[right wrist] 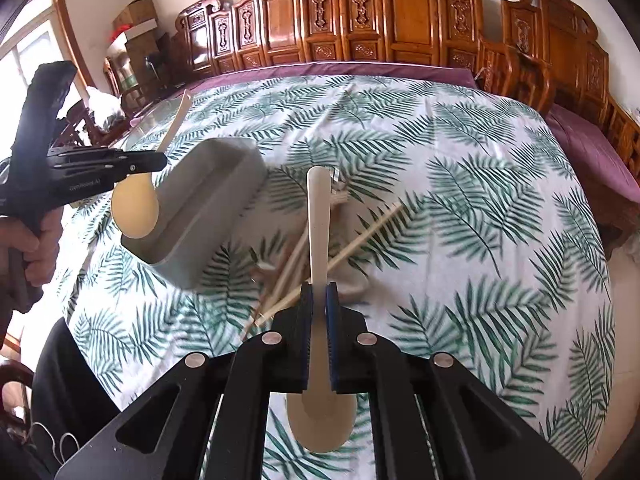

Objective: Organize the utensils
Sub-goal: 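Lower both spoons into the grey tray and open both grippers, then grasp a wooden chopstick from the pile with the right gripper, then grasp another wooden chopstick with the left gripper while the right gripper holds its chopstick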

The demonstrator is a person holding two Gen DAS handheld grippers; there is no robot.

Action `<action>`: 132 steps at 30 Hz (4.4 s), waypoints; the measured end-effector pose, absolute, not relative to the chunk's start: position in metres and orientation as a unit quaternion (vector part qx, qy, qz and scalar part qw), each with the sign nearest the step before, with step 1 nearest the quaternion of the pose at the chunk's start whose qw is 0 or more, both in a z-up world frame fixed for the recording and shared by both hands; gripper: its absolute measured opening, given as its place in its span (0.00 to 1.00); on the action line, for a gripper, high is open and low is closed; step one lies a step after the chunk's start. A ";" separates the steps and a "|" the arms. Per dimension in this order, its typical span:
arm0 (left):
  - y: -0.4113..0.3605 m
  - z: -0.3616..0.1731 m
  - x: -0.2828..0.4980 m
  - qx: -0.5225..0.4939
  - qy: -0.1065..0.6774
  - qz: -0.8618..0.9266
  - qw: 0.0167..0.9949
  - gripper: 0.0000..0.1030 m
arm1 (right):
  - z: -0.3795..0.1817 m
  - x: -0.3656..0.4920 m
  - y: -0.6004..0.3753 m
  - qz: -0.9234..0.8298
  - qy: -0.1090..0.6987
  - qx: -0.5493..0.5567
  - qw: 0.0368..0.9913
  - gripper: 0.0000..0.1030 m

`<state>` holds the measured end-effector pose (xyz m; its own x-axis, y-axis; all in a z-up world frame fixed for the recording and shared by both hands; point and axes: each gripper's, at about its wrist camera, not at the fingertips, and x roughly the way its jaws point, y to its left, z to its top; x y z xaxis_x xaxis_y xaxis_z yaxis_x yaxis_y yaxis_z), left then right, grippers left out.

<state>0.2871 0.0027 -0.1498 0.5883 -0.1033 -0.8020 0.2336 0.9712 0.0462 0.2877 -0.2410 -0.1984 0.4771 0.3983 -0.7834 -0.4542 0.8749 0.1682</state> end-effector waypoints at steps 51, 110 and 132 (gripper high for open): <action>0.137 -0.144 0.229 -0.026 0.374 -0.045 0.926 0.71 | -0.205 0.348 -0.048 0.279 0.476 -0.014 0.834 0.09; -0.035 -0.174 0.222 0.006 0.408 -0.151 0.900 0.71 | -0.256 0.370 -0.238 0.161 0.525 0.026 0.835 0.06; -0.093 -0.232 0.241 0.004 0.481 -0.147 0.864 0.40 | -0.226 0.278 -0.300 0.198 0.478 0.032 0.855 0.06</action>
